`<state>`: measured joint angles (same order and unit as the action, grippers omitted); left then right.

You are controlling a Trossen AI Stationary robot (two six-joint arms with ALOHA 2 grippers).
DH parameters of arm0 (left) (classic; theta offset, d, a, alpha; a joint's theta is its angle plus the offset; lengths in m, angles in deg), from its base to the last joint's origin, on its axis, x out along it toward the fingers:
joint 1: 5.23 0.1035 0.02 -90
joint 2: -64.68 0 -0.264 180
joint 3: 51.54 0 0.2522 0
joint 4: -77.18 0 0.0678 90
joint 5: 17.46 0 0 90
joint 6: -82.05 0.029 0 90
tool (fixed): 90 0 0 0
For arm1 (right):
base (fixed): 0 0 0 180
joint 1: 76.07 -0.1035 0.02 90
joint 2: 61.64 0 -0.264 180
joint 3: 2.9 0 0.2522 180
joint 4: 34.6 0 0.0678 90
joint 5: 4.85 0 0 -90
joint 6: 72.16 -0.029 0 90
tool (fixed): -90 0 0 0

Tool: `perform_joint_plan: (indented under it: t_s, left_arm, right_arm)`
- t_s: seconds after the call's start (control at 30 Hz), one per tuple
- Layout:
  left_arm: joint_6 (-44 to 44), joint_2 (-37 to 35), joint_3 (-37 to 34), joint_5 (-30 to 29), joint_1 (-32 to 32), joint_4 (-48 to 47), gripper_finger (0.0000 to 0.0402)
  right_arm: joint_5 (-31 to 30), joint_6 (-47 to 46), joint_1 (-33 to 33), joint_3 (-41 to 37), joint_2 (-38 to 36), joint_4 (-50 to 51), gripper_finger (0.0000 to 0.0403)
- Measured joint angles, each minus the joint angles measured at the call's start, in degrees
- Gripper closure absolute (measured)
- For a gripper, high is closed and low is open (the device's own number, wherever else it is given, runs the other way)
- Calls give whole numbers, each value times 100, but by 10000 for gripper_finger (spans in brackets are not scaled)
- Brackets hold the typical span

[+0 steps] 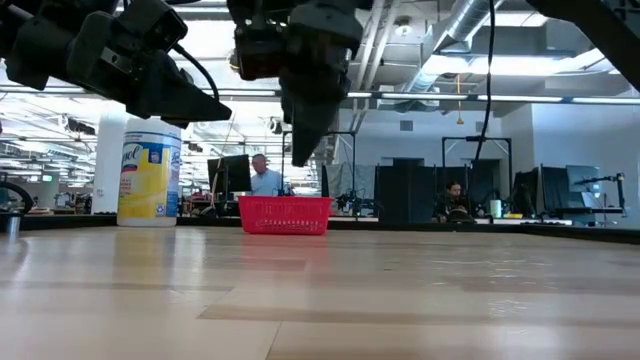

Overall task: Pick & Place Travel size toiletries
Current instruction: Return to Home Position

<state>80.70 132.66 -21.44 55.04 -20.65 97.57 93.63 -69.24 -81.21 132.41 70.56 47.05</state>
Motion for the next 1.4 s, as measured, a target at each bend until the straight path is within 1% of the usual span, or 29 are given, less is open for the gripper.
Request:
perform_joint_plan:
  t_s: [0.13,0.23,0.43,0.6,0.73,0.87,1.07,1.4]
  left_arm:
    - [0,0,0,0,0,0,385]
    - [0,0,0,0,2,0,385]
    - [35,0,0,-2,7,31,385]
    - [70,0,0,-2,7,67,385]
    - [70,0,-1,-2,7,78,385]
    - [70,0,-1,-2,7,83,385]
    - [70,0,-2,-2,7,90,385]
    - [70,0,-2,-2,7,92,385]
  right_arm:
    - [8,-135,9,-915,-460,-629,403]
    - [23,-320,35,-1825,-996,-1269,402]
    - [-37,-771,125,-3778,-2550,-2844,402]
    - [-397,-999,91,-5413,-3849,-4368,402]
    - [-626,-1223,33,-6511,-4661,-5333,402]
    - [-938,-1364,23,-7288,-5301,-5876,402]
    - [-1419,-1456,28,-8171,-6097,-6402,402]
    - [-1456,-1364,23,-9625,-7520,-8057,402]
